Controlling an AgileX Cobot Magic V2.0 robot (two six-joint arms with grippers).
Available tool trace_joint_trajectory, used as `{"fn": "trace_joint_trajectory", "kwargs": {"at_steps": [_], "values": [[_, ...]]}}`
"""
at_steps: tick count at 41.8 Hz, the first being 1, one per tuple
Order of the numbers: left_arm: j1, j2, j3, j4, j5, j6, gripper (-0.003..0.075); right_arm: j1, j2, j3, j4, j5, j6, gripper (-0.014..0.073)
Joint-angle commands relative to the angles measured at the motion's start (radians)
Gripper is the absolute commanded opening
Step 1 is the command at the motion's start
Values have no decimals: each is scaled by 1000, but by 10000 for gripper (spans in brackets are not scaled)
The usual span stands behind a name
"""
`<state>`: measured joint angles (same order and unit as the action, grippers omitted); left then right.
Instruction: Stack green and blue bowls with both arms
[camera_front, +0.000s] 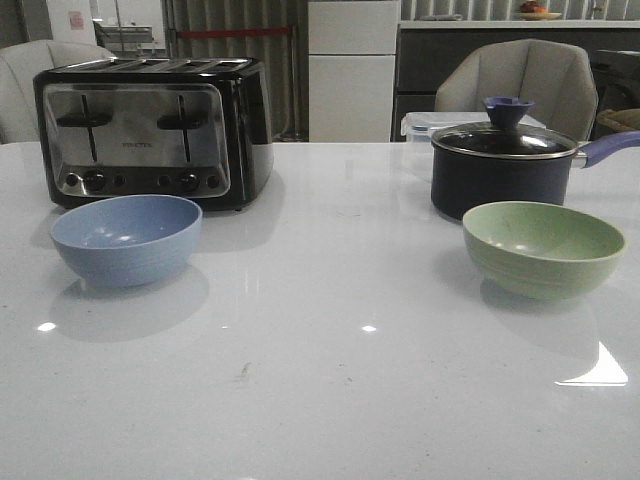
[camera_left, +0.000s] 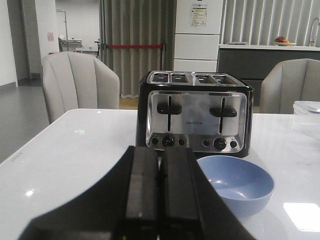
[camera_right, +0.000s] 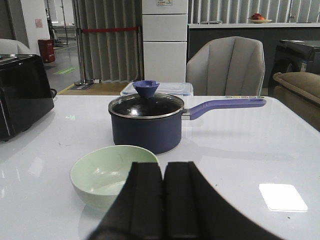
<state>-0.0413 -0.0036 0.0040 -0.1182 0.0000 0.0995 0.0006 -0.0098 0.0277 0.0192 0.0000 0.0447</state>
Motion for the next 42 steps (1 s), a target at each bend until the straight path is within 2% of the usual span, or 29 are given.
{"fn": "trace_joint_trajectory", "kwargs": {"at_steps": [1, 35, 42], "values": [[-1, -21, 3, -10, -87, -1, 93, -6, -20, -3, -9, -84, -3, 55], [-1, -21, 3, -10, -88, -1, 93, -6, -20, -3, -9, -87, -3, 55], [-1, -21, -25, -10, -215, -1, 93, -6, -20, -39, -14, -144, -3, 55]]}}
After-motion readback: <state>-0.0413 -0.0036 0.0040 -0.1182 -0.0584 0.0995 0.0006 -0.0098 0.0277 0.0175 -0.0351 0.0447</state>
